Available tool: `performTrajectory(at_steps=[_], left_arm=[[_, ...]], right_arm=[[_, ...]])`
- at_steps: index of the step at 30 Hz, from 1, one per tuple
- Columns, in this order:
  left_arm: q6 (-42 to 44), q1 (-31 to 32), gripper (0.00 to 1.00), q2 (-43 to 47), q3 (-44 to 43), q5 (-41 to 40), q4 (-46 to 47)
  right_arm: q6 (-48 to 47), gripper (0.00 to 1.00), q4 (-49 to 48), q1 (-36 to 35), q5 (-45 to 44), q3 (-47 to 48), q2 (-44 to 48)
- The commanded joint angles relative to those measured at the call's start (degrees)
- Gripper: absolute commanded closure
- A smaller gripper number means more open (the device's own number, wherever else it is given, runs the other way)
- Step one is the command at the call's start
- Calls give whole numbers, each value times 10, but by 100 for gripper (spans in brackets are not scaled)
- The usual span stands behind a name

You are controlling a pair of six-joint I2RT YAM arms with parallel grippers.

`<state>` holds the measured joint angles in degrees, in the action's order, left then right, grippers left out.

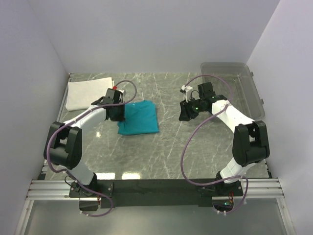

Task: Fold and stack the t-shirts
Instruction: Neatly place the folded tshirt to the corner

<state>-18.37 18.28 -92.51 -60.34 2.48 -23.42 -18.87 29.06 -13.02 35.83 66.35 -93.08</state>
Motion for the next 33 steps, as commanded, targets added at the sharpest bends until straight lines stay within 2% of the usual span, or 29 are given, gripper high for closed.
performTrajectory(at_steps=[1, 10, 18, 24, 33], left_arm=[[80, -17, 100, 17, -50, -41, -32], [153, -56, 100, -30, -159, -83, -47], [203, -87, 100, -76, -252, -85, -43], [223, -111, 100, -81, -282, -109, -30], [229, -142, 100, -78, -321, -100, -19]], right_arm=[[4, 54, -19, 4, 14, 4, -9], [5, 54, -23, 4, 19, 4, -16], [3, 54, -25, 4, 20, 4, -25], [4, 54, -30, 8, 21, 3, -32], [5, 54, -28, 8, 25, 8, -46]])
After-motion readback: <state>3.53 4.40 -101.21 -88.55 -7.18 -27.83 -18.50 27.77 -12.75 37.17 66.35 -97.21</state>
